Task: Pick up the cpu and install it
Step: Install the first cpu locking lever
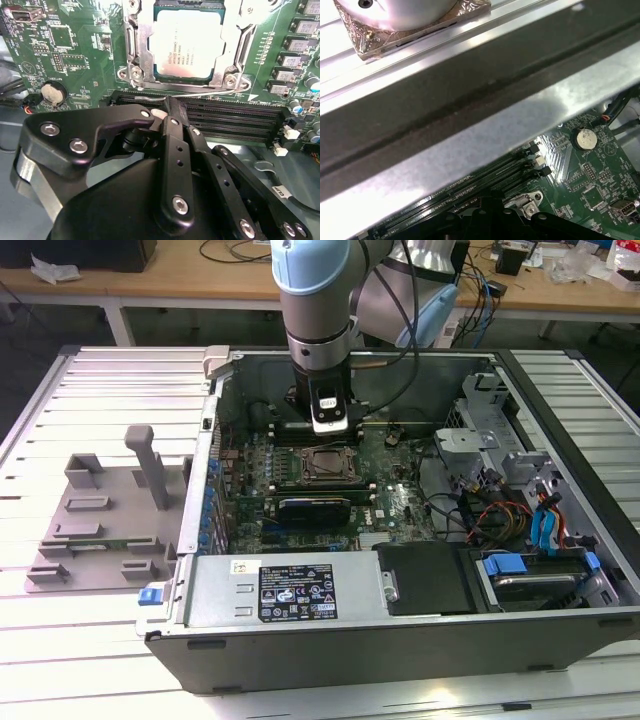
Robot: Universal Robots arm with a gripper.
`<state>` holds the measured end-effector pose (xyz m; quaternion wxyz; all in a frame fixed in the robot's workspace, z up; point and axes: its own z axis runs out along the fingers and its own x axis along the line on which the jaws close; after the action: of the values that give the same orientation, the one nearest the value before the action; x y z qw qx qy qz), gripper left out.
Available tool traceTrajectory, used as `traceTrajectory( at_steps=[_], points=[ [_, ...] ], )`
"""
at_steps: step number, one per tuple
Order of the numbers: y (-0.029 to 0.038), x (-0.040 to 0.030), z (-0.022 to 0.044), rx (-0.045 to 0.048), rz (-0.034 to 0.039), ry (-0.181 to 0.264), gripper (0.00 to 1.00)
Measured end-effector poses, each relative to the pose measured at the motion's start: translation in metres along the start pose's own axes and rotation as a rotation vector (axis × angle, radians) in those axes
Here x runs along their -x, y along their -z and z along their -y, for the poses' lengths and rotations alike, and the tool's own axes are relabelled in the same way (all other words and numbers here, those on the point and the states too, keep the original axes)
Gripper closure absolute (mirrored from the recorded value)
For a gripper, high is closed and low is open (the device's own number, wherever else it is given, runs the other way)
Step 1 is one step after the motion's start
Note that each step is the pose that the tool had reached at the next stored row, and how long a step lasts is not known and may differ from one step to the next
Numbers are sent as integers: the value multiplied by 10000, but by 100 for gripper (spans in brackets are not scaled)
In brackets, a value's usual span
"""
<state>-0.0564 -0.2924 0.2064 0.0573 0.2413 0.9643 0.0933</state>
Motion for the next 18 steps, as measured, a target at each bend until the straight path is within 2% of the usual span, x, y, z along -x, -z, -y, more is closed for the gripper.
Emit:
traceTrajectory(
  at_steps=[9, 18],
  points=[
    [-31, 4, 3, -1, 1, 0, 89],
    [-68, 7, 8, -68, 33, 12, 89]
  ],
)
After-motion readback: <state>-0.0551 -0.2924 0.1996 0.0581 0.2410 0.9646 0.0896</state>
